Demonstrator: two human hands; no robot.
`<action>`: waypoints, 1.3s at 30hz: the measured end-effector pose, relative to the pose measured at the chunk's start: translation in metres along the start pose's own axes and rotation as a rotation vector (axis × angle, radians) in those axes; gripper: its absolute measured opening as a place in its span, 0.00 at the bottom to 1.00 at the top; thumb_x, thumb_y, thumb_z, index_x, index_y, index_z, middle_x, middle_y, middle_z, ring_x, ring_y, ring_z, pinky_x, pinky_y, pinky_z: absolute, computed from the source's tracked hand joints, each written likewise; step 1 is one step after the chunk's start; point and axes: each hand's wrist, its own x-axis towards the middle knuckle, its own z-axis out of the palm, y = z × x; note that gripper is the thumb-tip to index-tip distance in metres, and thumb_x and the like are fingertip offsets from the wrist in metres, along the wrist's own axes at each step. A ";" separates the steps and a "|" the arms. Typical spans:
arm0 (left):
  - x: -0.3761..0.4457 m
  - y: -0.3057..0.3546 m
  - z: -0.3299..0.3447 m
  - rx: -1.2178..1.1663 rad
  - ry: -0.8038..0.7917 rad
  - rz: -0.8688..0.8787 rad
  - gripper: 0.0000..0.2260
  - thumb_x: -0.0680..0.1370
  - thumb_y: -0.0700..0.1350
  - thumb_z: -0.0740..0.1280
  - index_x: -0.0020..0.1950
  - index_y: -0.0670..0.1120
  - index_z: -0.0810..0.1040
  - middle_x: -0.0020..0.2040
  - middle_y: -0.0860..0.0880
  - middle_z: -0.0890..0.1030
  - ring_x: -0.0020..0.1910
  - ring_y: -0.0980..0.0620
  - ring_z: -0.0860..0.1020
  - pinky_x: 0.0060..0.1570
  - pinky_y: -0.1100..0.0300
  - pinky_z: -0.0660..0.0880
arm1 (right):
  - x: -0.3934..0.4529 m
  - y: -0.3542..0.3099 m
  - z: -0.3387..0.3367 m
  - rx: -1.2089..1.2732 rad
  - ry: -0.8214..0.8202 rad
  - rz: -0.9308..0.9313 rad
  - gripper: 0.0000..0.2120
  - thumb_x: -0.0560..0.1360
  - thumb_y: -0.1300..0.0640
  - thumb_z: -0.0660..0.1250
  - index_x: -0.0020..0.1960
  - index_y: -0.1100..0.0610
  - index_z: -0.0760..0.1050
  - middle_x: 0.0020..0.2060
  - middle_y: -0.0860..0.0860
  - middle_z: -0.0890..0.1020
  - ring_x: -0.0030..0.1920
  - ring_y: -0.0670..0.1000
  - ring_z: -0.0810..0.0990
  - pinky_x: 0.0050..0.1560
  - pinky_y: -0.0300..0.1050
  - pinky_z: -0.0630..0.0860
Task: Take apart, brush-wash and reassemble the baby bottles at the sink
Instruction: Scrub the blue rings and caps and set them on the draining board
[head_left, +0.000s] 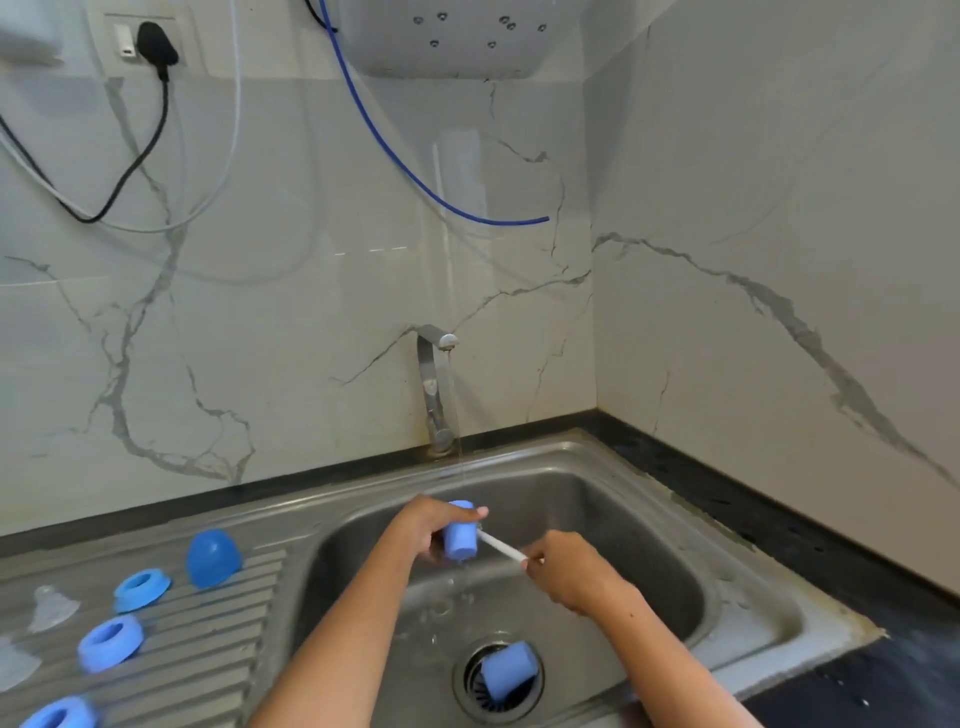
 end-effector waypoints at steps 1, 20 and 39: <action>-0.010 -0.004 -0.005 0.028 0.010 0.017 0.26 0.64 0.42 0.80 0.55 0.35 0.74 0.47 0.39 0.81 0.41 0.44 0.80 0.46 0.48 0.78 | -0.004 -0.002 0.000 -0.014 -0.015 -0.009 0.15 0.79 0.54 0.59 0.62 0.55 0.78 0.43 0.54 0.79 0.42 0.54 0.77 0.42 0.43 0.73; -0.127 -0.075 -0.067 0.641 0.401 0.480 0.19 0.70 0.50 0.74 0.51 0.38 0.74 0.49 0.38 0.81 0.49 0.41 0.79 0.38 0.57 0.68 | -0.036 -0.111 0.069 0.552 -0.184 0.134 0.13 0.78 0.65 0.53 0.55 0.64 0.75 0.27 0.57 0.71 0.22 0.50 0.66 0.22 0.36 0.62; -0.142 -0.057 -0.156 0.479 0.504 0.561 0.27 0.60 0.43 0.82 0.50 0.43 0.70 0.48 0.49 0.73 0.47 0.50 0.71 0.44 0.59 0.68 | -0.023 -0.092 0.085 0.496 -0.187 0.079 0.24 0.79 0.68 0.50 0.74 0.59 0.64 0.29 0.56 0.72 0.24 0.49 0.68 0.19 0.36 0.65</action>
